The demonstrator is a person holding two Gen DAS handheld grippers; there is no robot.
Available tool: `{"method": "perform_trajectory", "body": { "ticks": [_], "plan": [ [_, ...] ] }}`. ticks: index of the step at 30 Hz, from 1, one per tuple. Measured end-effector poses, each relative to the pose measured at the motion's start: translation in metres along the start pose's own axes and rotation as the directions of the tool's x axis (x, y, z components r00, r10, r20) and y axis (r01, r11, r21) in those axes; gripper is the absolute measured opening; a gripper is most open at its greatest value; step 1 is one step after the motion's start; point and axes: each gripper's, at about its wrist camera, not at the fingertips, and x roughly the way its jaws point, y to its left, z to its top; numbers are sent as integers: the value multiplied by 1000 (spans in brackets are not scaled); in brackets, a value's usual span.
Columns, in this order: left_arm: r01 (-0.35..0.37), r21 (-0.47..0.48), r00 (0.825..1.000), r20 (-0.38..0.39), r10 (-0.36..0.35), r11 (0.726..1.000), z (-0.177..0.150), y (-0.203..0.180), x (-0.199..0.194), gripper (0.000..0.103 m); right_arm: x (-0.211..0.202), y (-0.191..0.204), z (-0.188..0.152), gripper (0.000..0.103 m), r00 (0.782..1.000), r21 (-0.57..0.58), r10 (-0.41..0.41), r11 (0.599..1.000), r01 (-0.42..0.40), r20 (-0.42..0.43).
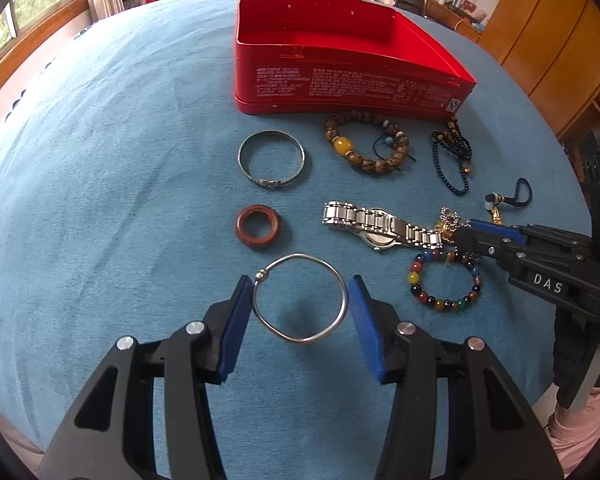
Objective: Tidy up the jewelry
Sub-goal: 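Grasp the tangled silver chain with the right gripper while the left holds the bangle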
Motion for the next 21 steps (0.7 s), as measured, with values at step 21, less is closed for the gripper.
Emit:
{"method": "perform_trajectory", "body": {
  "ticks": [21],
  "plan": [
    [3, 6, 999, 32, -3, 1000, 6, -5, -11, 48, -71, -20, 6, 8, 970, 26, 195, 979, -201, 147]
  ]
}}
